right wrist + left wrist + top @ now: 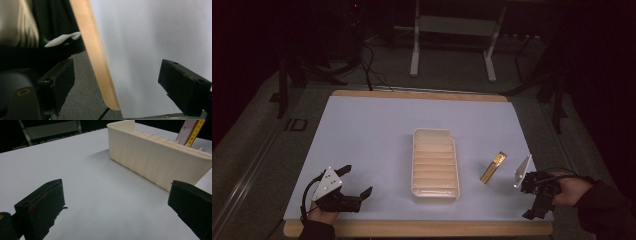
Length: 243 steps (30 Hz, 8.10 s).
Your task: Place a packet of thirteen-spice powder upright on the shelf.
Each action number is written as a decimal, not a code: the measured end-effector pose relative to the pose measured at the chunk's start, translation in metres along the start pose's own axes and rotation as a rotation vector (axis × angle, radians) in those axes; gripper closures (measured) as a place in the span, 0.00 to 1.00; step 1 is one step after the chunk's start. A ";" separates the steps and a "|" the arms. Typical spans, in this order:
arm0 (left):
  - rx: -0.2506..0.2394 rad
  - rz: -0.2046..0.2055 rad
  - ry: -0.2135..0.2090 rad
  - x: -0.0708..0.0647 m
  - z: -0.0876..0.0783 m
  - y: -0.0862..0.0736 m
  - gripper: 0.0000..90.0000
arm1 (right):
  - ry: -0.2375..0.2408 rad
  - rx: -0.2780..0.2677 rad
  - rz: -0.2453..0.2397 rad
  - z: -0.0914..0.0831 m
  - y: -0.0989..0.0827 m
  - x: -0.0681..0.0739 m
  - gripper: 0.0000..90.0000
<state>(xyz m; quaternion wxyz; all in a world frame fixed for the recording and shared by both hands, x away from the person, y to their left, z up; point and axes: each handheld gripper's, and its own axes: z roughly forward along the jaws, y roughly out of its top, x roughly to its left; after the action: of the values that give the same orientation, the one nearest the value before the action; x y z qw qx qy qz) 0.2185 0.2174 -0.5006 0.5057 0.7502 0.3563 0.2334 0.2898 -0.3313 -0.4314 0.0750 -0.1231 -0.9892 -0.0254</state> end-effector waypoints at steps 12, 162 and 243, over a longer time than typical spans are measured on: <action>0.005 -0.001 -0.002 0.000 0.000 -0.001 0.01 | 0.020 -0.018 -0.145 -0.029 0.021 0.008 0.16; 0.028 -0.001 -0.044 0.000 0.001 -0.003 0.01 | -0.190 -0.536 -0.424 -0.068 0.162 -0.012 0.75; 0.050 0.007 -0.057 -0.001 0.003 -0.004 0.01 | -0.142 -0.547 -0.278 -0.015 0.210 -0.032 0.41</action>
<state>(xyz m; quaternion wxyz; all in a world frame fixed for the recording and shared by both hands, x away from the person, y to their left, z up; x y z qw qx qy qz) 0.2185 0.2155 -0.5049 0.4960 0.7703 0.3446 0.2047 0.3740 -0.1368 -0.4149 -0.0343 -0.0038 -0.9558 -0.2920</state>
